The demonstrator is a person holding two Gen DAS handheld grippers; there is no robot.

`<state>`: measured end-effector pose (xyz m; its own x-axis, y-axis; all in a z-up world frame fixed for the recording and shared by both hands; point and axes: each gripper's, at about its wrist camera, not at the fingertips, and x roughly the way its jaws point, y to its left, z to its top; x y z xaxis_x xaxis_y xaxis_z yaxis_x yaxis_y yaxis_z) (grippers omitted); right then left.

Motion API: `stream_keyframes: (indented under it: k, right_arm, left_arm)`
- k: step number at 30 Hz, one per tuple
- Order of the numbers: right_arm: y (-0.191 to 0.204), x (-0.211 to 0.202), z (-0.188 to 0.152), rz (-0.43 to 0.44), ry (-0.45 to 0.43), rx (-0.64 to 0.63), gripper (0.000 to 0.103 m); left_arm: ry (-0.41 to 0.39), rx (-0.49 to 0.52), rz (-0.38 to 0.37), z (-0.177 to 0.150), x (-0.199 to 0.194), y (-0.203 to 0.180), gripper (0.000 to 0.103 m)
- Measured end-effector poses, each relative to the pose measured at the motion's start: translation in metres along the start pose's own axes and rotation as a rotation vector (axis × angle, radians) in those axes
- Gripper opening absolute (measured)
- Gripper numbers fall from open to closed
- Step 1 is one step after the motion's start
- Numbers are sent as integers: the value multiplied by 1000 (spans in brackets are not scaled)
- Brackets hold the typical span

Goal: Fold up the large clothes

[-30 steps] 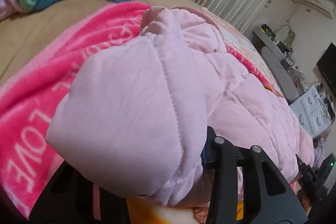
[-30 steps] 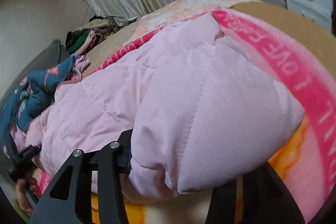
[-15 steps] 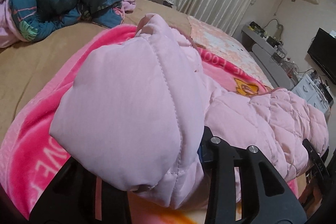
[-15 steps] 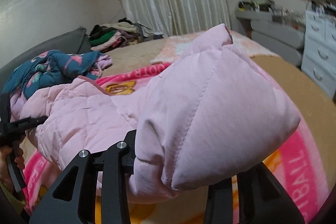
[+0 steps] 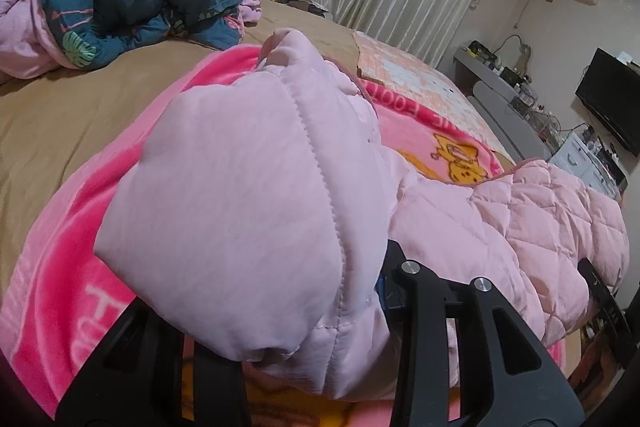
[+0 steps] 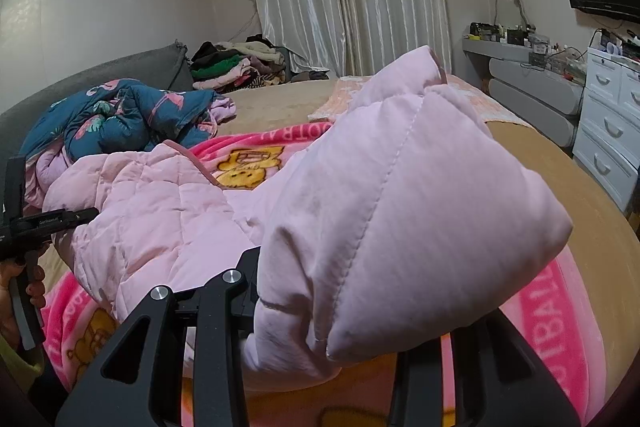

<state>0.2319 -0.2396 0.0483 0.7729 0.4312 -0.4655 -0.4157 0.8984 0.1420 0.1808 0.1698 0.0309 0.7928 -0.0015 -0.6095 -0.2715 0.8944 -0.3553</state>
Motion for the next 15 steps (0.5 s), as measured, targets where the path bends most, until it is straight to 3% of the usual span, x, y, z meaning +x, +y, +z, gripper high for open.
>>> stream_keyframes:
  k: [15]
  right_arm:
    - [16,-34,-29,-13,4,-2,34]
  left_arm:
    - [10,25,-1,-25,-24,13,29]
